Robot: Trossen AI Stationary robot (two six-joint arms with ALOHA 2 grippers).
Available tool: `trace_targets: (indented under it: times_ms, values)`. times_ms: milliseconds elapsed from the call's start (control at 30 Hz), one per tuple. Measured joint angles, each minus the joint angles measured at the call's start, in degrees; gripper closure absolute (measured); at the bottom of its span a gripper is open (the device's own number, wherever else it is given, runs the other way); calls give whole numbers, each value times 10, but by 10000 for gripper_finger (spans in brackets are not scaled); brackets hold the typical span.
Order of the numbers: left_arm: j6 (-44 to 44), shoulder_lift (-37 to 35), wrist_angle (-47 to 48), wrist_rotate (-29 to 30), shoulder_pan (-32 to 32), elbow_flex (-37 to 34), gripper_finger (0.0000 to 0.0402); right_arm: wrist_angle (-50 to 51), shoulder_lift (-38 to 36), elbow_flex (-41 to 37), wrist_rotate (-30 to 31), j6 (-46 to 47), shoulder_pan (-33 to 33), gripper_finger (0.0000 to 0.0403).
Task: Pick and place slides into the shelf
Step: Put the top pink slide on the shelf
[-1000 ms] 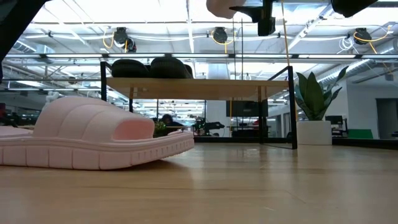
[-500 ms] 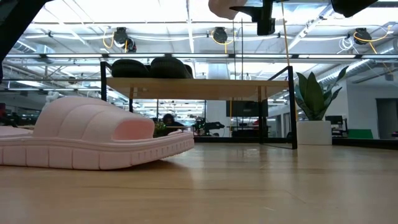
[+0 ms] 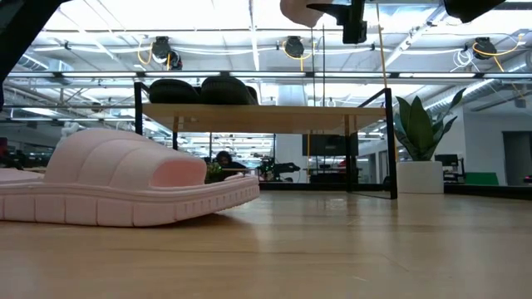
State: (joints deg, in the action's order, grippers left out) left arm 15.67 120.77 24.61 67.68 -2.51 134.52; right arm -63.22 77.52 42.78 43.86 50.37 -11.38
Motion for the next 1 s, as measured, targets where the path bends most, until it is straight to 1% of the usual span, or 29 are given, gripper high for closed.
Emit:
trace_targets:
  times_ms: [367,433,600,700,867,1000]
  values:
    - [-42,0,32,-2,7,0,401,-9,0,0,0,8,0,128]
    - [-47,0,34,-3,8,0,401,-6,0,1,9,9,0,128]
    - [-57,-1,36,3,13,-10,401,37,4,22,41,16,0,128]
    - [-56,-1,43,10,13,-10,401,65,4,29,45,34,1,128]
    - [-57,-1,47,12,13,-10,401,90,4,39,58,37,1,129]
    - [-58,-1,55,15,13,-10,401,133,4,54,78,45,0,142]
